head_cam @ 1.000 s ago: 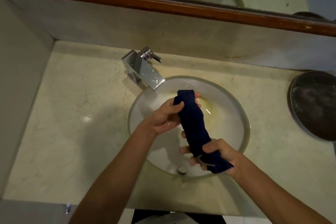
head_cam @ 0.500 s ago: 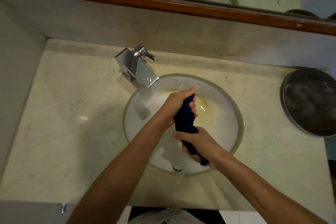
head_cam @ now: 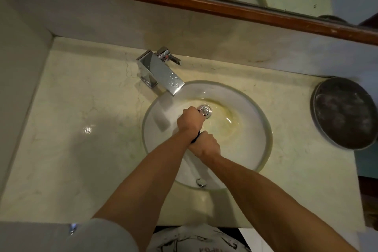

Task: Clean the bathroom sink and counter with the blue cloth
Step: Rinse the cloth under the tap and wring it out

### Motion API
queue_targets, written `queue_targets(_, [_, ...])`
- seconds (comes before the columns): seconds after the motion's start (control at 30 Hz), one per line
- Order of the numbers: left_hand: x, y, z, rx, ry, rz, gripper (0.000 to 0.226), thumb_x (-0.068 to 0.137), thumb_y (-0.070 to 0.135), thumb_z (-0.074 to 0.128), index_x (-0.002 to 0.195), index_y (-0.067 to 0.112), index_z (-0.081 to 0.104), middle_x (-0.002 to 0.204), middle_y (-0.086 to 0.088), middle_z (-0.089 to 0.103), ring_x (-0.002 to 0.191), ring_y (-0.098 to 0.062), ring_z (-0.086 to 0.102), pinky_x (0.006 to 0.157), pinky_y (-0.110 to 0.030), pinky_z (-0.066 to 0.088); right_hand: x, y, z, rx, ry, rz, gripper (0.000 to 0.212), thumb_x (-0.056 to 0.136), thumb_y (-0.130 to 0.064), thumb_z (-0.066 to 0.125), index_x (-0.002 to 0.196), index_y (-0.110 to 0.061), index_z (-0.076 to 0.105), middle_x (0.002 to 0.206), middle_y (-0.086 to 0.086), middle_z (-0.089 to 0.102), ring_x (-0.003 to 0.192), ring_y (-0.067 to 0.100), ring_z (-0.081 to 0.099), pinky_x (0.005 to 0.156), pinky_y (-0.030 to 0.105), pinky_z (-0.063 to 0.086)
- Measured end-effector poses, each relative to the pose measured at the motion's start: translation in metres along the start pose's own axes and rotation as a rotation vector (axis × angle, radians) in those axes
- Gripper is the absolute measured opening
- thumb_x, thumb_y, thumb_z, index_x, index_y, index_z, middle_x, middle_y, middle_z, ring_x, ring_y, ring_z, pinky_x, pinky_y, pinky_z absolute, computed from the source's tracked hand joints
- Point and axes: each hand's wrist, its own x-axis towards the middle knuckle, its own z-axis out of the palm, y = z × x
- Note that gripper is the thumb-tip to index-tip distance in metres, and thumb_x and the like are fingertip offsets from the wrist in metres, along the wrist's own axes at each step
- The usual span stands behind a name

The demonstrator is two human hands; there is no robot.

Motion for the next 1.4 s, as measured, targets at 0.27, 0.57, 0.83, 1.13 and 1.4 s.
queue_targets(0.27, [-0.001,-0.003,0.005,-0.103,0.013,-0.035,0.033,0.100,0.031,0.047,0.096,0.006,0.068,0.099,-0.015,0.073,0.091,-0.037,0.070,0.074,-0.035,0.051,-0.002,0.007,0.001,-0.131,0.048,-0.039,0.047,0.080,-0.050,0.068,0.105,-0.014,0.053,0.099,0.002,0.067,0.080,0.023,0.061,0.063,0.032,0.043])
queue_targets(0.57, [-0.004,0.008,-0.044,-0.537,-0.016,-0.058,0.069,0.098,0.065,0.045,0.143,0.014,0.046,0.143,-0.011,0.045,0.130,-0.031,0.050,0.109,-0.045,0.044,0.009,0.031,-0.104,-0.316,0.429,-0.164,0.032,0.087,-0.018,0.064,0.112,-0.005,0.049,0.090,0.010,0.065,0.082,0.033,0.067,0.059,0.033,0.040])
queue_targets(0.83, [-0.056,0.040,-0.021,-1.237,-0.572,-0.327,0.066,0.087,0.057,0.073,0.133,0.014,0.053,0.131,-0.013,0.061,0.106,-0.027,0.068,0.090,-0.042,0.059,-0.002,0.048,-0.123,-0.211,0.523,-0.248,0.042,0.082,-0.022,0.073,0.117,-0.007,0.055,0.080,0.008,0.069,0.065,0.028,0.063,0.051,0.031,0.042])
queue_targets(1.13, [-0.081,0.044,-0.006,-1.492,-0.460,-0.073,0.051,0.093,0.018,0.067,0.140,0.004,0.054,0.126,-0.019,0.069,0.120,-0.033,0.063,0.112,-0.045,0.045,-0.038,0.079,-0.149,1.155,-0.499,-0.117,0.041,0.085,-0.042,0.078,0.102,-0.008,0.065,0.073,0.008,0.058,0.052,0.016,0.049,0.044,0.025,0.039])
queue_targets(1.4, [-0.104,0.089,-0.007,-1.083,-0.314,-0.185,0.075,0.085,0.071,0.064,0.130,0.011,0.061,0.119,-0.011,0.074,0.111,-0.024,0.070,0.102,-0.042,0.055,-0.050,0.099,-0.139,0.859,0.015,-0.318,0.030,0.089,-0.045,0.075,0.094,-0.016,0.072,0.072,0.003,0.074,0.060,0.018,0.070,0.049,0.033,0.051])
